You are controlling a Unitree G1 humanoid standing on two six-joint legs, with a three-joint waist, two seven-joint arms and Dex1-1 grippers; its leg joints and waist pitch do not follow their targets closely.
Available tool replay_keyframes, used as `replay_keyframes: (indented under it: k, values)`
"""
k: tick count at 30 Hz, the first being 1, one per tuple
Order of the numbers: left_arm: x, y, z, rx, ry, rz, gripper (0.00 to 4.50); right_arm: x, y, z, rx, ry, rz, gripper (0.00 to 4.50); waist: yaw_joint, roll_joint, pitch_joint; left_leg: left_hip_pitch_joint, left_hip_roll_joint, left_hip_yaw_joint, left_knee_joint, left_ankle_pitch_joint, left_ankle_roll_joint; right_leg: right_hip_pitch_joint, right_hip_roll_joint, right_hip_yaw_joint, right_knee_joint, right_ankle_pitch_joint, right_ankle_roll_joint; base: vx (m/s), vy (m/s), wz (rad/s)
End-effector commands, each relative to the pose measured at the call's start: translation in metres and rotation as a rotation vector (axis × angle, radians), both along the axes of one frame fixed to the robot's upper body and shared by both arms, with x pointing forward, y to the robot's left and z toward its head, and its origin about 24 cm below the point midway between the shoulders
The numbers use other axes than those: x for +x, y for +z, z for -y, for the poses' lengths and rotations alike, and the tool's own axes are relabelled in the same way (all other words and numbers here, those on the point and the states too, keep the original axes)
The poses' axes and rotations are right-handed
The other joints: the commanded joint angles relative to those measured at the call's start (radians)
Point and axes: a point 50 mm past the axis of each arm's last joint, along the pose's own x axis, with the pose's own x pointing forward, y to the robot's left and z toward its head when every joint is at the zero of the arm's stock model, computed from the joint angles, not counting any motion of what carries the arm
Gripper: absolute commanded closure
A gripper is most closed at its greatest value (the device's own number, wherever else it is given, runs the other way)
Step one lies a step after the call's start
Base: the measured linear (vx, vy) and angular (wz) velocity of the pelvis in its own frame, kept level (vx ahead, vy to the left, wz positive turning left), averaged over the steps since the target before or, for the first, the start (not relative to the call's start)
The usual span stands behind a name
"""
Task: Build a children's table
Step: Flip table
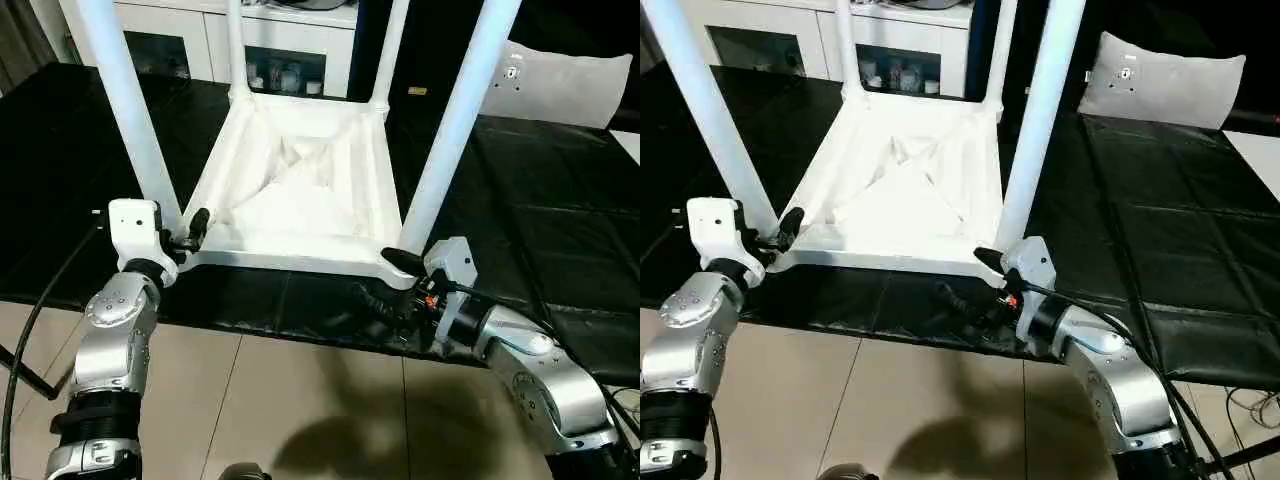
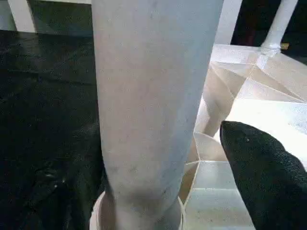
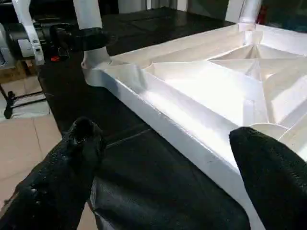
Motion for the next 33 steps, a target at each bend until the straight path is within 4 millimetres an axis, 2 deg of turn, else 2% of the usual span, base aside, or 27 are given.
replay_keyframes:
  k: [1,2,12,30,33]
  values:
    - [-0.001,-0.003,0.006,0.006,-0.031,-0.008,0.73,-0.001,-0.003,-0.002,-0.013,0.019,-0.019,0.00,-0.006,0.004,-0.052,0.006,0.084,-0.029,-0.085,-0.093,0.031,0.032,-0.118,0.077,-0.070,0.034,-0.177,0.000,0.000,0.00]
    - [-0.002,-0.002,0.004,0.012,-0.028,-0.009,0.73,-0.001,-0.004,-0.002,-0.016,0.021,-0.021,0.00,-0.005,0.006,-0.052,0.006,0.084,-0.030,-0.085,-0.090,0.032,0.032,-0.117,0.076,-0.069,0.036,-0.176,0.000,0.000,0.00]
    - [-0.002,-0.003,0.000,0.031,-0.032,-0.023,0.73,-0.003,-0.006,-0.002,-0.011,0.028,-0.028,0.00,-0.005,0.011,-0.052,0.007,0.085,-0.031,-0.088,-0.108,0.020,0.031,-0.117,0.076,-0.070,0.041,-0.176,0.000,0.000,0.00]
    - [0.000,-0.004,-0.003,0.040,-0.042,-0.031,2.27,-0.004,-0.010,-0.003,-0.020,0.042,-0.029,0.00,-0.005,0.013,-0.052,0.008,0.086,-0.031,-0.089,-0.115,0.014,0.031,-0.117,0.076,-0.069,0.058,-0.182,0.000,0.000,0.00]
    - [0.001,-0.003,-0.003,0.033,-0.044,-0.031,2.40,-0.003,-0.010,-0.004,-0.020,0.040,-0.028,0.00,-0.005,0.014,-0.052,0.008,0.086,-0.031,-0.089,-0.115,0.015,0.031,-0.117,0.076,-0.069,0.057,-0.183,0.000,0.000,0.00]
